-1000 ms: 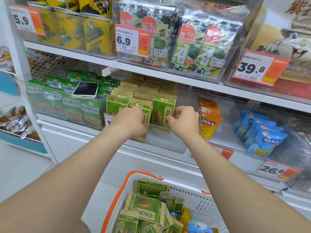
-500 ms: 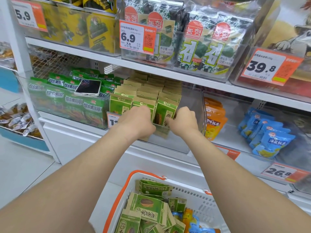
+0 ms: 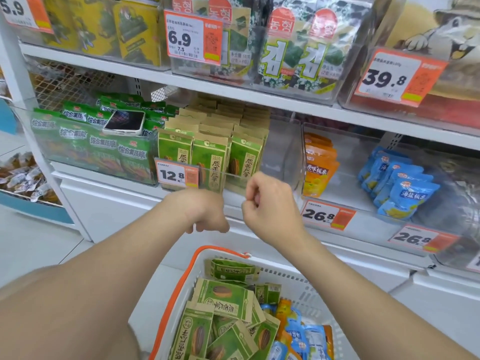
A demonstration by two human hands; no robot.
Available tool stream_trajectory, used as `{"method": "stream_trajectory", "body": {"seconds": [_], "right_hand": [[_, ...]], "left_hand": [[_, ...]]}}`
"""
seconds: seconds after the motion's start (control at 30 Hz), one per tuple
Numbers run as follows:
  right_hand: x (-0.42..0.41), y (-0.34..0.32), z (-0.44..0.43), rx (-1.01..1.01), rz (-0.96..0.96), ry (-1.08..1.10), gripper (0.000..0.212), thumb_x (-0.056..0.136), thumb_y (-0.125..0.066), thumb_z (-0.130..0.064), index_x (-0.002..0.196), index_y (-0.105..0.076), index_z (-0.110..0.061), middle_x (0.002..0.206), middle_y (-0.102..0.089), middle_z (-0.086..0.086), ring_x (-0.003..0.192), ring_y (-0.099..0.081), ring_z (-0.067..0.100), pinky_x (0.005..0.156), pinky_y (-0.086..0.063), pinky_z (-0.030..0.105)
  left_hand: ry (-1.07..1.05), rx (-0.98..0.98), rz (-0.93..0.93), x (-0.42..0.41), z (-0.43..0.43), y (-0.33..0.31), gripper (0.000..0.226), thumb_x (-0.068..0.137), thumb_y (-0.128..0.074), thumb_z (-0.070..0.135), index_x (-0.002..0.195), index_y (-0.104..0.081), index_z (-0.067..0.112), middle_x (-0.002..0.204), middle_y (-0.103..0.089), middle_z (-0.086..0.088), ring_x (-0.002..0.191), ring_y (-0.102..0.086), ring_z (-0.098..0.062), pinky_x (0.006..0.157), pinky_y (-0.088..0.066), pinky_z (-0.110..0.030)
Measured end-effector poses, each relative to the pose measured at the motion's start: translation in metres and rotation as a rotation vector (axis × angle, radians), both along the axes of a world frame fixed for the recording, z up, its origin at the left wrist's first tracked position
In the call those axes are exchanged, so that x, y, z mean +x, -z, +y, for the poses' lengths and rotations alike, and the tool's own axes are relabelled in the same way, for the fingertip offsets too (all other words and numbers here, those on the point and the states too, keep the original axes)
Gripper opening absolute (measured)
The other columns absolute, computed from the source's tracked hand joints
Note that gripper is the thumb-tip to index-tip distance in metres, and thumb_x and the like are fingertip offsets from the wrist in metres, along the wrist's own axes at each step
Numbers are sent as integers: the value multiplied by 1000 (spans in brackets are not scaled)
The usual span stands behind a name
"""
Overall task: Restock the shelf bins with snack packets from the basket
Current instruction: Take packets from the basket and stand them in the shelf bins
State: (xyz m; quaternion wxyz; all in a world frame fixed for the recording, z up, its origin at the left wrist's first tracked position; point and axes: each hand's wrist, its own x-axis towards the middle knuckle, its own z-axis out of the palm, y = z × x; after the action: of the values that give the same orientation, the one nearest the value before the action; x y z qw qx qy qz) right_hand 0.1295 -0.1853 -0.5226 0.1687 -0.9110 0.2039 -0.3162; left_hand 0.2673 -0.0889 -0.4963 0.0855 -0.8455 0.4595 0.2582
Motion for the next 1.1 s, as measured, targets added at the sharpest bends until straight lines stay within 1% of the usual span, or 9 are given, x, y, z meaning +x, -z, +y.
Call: {"method": "stream_trajectory", "body": {"seconds": [0.13, 0.23, 0.3, 0.47, 0.57, 0.63, 0.83, 1.0, 1.1], "right_hand": [[-32, 44, -4, 93, 284, -123, 27, 74, -57, -3, 78, -55, -29, 79, -51, -13, 75, -52, 16, 69, -51, 40], [-58, 73, -11, 193, 672, -207, 29, 80, -59, -5, 98, -71, -25, 98, -65, -5, 85, -57, 15, 78, -50, 31], [-71, 89, -8, 220, 900, -234, 33, 85, -59, -9, 112, -74, -21, 106, -72, -2, 95, -64, 17, 83, -52, 28], [-94, 124, 9, 210, 1239, -271, 41, 91, -56, -13, 131, -64, -4, 132, -66, 16, 119, -63, 40, 98, -56, 50], [-100, 130, 18, 193, 1294, -281, 41, 93, -55, -13, 132, -64, -4, 126, -65, 23, 114, -64, 41, 89, -57, 50], [-101, 131, 21, 182, 1280, -275, 39, 94, -55, -14, 131, -65, -6, 124, -66, 22, 109, -67, 38, 80, -59, 43], [-101, 126, 23, 133, 1229, -297, 34, 96, -54, -17, 128, -64, -17, 123, -65, 5, 107, -65, 30, 91, -59, 49], [-101, 122, 28, 138, 1241, -296, 37, 99, -55, -17, 135, -61, -18, 127, -62, 5, 107, -64, 29, 91, -58, 44], [-103, 119, 28, 144, 1240, -303, 40, 101, -54, -17, 141, -59, -18, 131, -60, 5, 111, -63, 28, 91, -56, 41]], "left_hand": [[143, 135, -36, -29, 0, 21, 35, 97, -58, 50, 98, -69, 16, 83, -67, 2, 81, -77, -20, 88, -59, -39], [233, 214, -43, -59, -2, 48, 38, 97, -63, 48, 75, -59, 17, 72, -61, 2, 79, -72, -24, 92, -60, -44], [311, 297, -24, -77, 0, 77, 40, 96, -66, 49, 73, -59, 17, 74, -64, 1, 76, -66, -24, 89, -60, -44], [595, 506, 38, -118, 19, 156, 28, 102, -59, 35, 108, -71, 10, 106, -70, -6, 92, -68, -25, 88, -59, -47], [690, 537, 31, -141, 38, 189, 40, 101, -54, 9, 141, -55, 3, 126, -63, -11, 97, -65, -28, 73, -53, -38], [752, 534, 10, -151, 48, 207, 53, 97, -57, 1, 149, -46, 1, 136, -60, -15, 109, -64, -31, 78, -56, -39], [758, 506, 36, -171, 63, 218, 32, 96, -60, -1, 128, -61, -1, 119, -67, -16, 83, -59, -25, 71, -50, -32], [724, 391, -31, -173, 69, 213, 20, 99, -62, 4, 119, -64, 4, 112, -67, -10, 86, -60, -23, 72, -49, -34], [716, 388, -78, -173, 73, 212, 29, 99, -63, 6, 128, -62, 5, 120, -62, -12, 98, -60, -28, 76, -51, -41]]}}
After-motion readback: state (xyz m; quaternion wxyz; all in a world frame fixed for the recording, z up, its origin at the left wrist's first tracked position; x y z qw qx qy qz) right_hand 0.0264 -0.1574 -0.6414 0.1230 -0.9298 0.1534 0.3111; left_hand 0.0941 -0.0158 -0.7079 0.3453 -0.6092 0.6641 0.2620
